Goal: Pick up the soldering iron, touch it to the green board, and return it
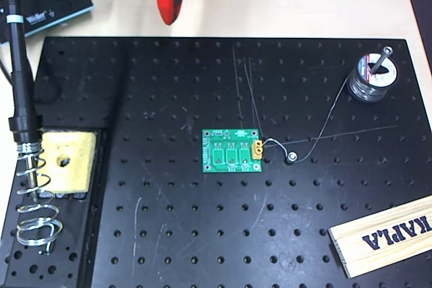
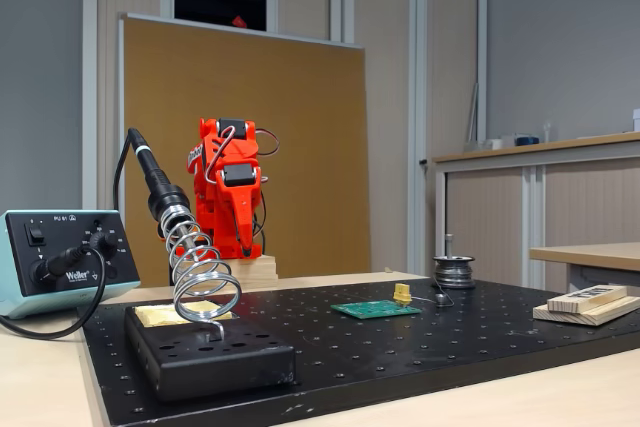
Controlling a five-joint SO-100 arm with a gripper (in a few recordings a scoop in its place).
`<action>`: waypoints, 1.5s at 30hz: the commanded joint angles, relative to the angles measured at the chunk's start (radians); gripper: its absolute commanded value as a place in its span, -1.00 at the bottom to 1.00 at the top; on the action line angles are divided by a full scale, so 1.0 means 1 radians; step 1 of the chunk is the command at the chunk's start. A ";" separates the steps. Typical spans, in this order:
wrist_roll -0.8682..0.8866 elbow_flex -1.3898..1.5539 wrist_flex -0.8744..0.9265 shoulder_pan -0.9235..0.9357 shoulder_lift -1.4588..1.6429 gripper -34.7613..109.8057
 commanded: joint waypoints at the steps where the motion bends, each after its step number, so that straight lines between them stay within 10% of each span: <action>1: -0.002 0.000 0.008 0.000 0.009 -0.52; 45: -0.155 -0.057 0.038 0.018 0.017 -0.52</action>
